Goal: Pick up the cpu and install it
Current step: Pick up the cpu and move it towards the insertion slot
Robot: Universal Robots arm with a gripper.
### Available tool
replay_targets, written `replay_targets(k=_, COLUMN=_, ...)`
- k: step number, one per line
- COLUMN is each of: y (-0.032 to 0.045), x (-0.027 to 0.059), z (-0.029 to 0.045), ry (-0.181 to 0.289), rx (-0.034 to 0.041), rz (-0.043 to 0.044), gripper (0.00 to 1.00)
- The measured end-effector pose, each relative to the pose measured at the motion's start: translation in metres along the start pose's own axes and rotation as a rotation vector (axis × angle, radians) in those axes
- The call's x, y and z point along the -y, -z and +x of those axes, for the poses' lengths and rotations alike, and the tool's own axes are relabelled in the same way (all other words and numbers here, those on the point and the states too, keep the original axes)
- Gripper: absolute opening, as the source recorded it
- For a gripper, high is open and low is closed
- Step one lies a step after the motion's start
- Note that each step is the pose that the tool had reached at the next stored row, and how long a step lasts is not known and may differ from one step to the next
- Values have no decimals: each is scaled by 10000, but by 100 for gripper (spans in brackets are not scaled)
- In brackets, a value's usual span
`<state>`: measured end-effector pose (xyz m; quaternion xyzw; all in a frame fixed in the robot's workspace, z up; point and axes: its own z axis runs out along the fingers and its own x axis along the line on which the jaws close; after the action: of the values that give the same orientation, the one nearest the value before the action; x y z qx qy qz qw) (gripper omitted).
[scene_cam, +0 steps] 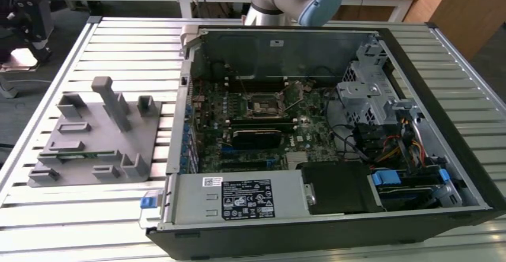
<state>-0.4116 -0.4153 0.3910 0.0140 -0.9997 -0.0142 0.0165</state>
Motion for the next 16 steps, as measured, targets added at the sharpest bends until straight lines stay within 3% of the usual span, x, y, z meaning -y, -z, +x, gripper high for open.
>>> replay_targets(k=16, y=9, x=13, z=-257, ry=0, rx=-6, rz=0, gripper=54)
